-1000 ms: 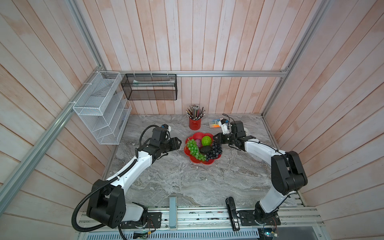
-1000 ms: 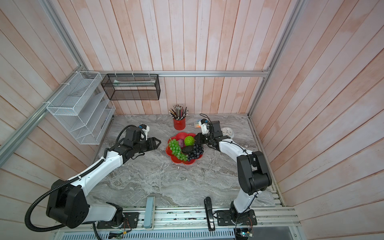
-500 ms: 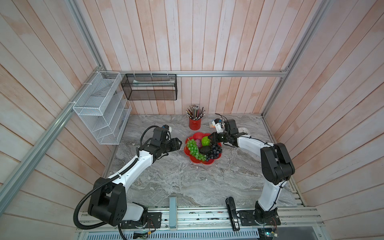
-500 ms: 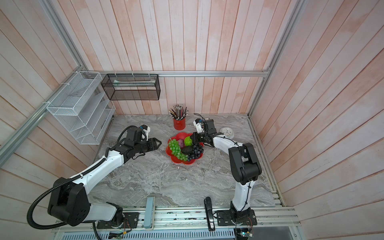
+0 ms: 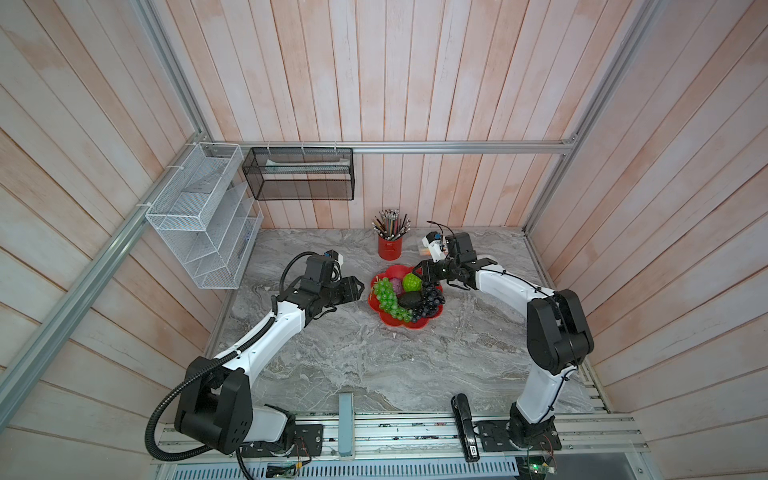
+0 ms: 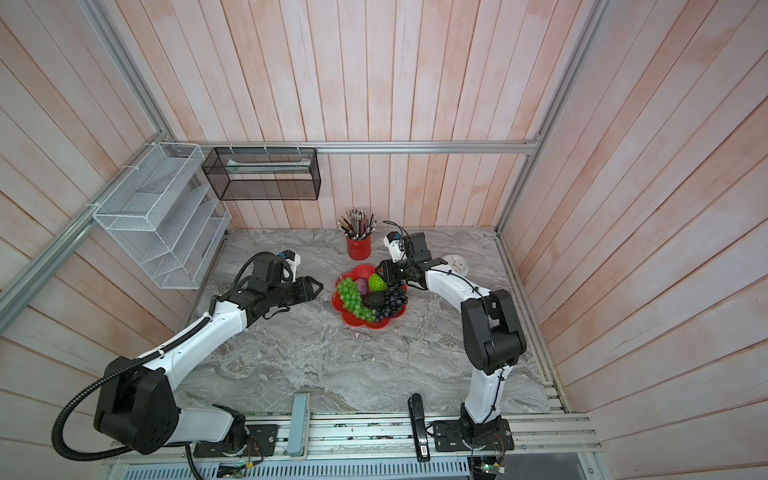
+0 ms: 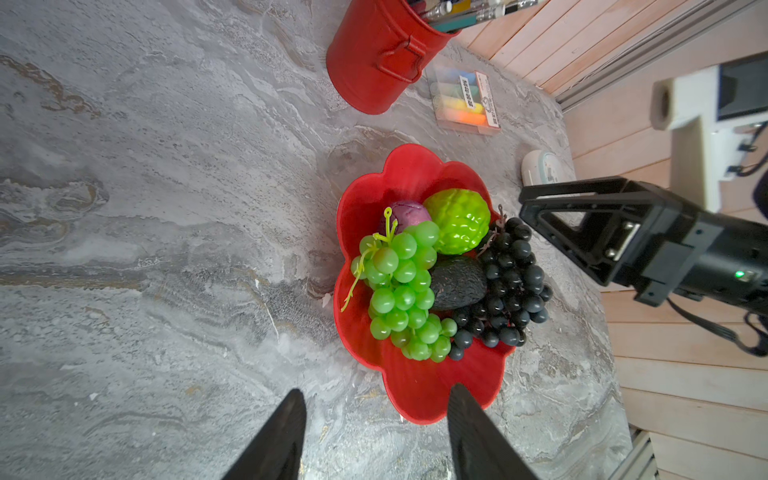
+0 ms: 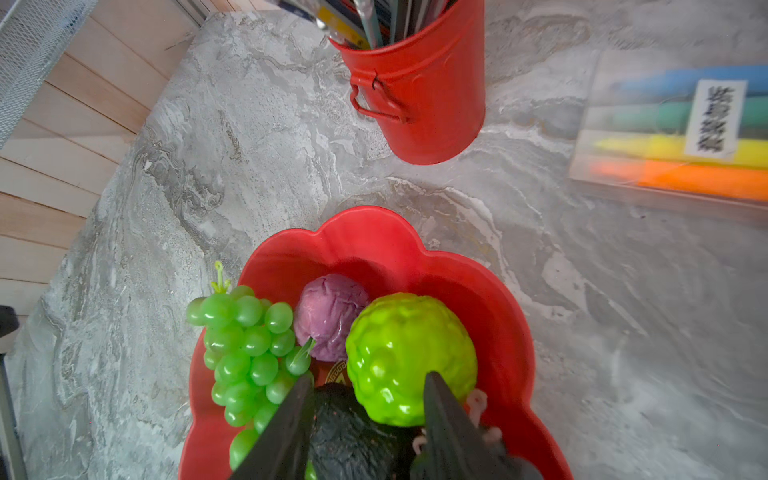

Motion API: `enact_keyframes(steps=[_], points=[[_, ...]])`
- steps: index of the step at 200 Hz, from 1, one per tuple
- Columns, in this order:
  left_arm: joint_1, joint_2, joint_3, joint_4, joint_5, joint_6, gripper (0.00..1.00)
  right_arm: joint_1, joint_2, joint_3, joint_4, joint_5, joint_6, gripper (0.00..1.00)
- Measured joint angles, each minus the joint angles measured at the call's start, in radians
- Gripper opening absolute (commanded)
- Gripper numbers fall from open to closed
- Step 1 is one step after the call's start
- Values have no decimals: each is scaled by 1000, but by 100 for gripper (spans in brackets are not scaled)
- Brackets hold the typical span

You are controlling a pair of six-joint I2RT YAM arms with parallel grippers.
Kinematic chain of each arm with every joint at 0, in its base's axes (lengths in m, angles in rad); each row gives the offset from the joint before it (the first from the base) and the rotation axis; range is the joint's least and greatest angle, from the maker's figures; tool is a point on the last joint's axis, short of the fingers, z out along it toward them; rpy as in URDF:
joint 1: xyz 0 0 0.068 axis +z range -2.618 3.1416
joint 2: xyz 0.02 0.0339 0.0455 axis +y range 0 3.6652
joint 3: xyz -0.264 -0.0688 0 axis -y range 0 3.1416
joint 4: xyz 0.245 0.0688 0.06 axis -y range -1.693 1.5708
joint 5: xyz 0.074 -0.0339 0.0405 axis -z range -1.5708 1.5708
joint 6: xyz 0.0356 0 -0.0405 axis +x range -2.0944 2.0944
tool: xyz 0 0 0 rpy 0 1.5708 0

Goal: Place and organize the fake fruits in the fruit bowl

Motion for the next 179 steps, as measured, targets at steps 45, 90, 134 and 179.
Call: enact_keyframes(steps=[45, 90, 134, 179], points=[[0, -22, -9, -16, 0, 0, 57, -18, -223, -169, 21, 100, 0, 21], [0, -23, -14, -27, -1, 0, 57, -55, -240, -302, 25, 147, 9, 15], [0, -23, -16, -27, -1, -1, 57, -38, -201, -338, 46, 146, 23, 10], [0, -23, -16, -27, -5, -8, 57, -23, -134, -330, 91, 146, 32, 9]])
